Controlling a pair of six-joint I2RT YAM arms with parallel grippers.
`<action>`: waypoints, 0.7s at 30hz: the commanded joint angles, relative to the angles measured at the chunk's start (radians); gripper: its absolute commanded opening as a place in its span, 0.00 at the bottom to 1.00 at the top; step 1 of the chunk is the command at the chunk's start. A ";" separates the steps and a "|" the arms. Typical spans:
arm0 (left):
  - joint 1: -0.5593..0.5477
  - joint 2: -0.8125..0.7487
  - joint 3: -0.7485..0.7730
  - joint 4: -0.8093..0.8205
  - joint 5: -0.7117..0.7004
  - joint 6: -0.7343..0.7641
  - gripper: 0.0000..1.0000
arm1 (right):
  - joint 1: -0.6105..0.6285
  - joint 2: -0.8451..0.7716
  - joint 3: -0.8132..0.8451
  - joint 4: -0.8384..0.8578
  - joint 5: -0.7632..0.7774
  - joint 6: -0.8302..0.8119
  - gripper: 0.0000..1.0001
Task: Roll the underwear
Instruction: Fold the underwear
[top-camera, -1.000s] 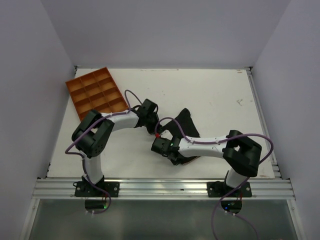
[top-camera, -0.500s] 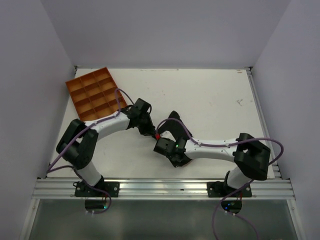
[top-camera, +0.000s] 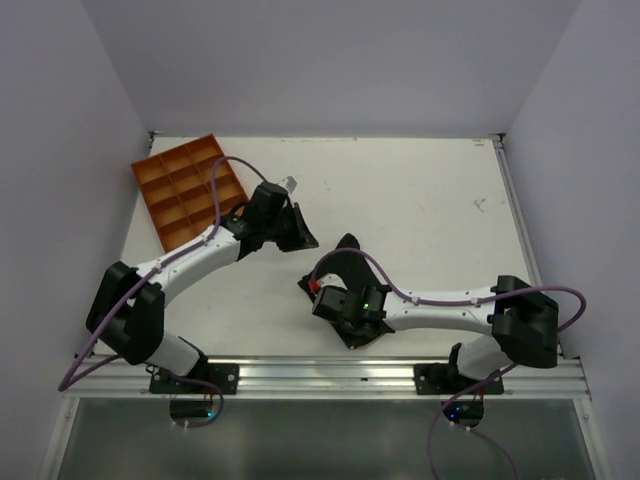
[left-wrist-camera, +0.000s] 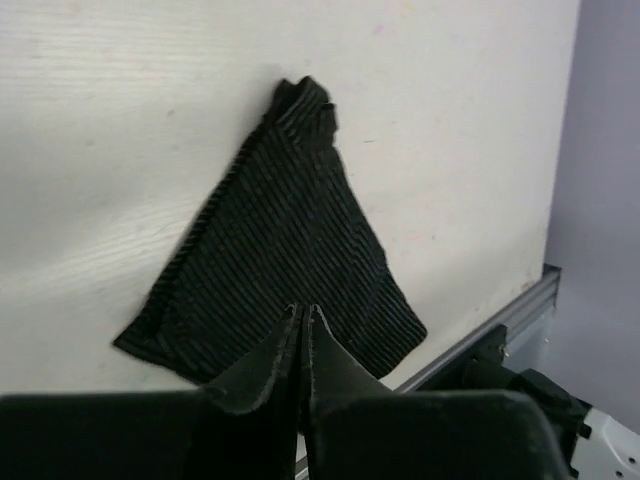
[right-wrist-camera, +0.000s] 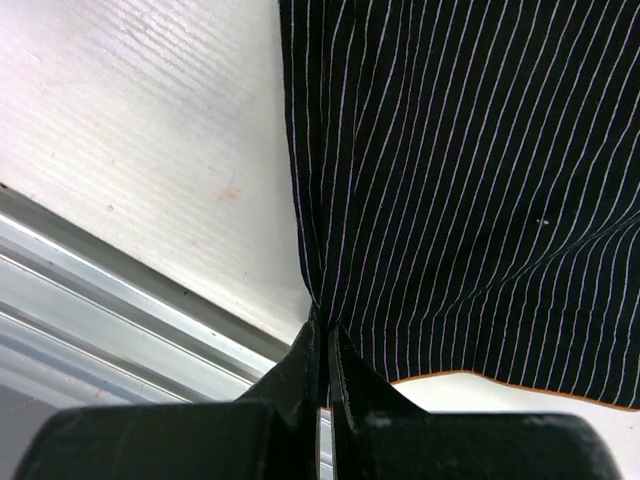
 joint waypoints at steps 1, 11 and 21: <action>0.002 0.094 0.011 0.302 0.247 0.075 0.03 | 0.008 -0.064 -0.027 0.050 -0.008 0.034 0.00; -0.029 0.341 0.066 0.551 0.540 0.108 0.00 | 0.008 -0.134 -0.093 0.080 -0.002 0.075 0.00; -0.095 0.425 -0.021 0.584 0.492 0.129 0.00 | 0.006 -0.164 -0.111 0.072 0.008 0.098 0.00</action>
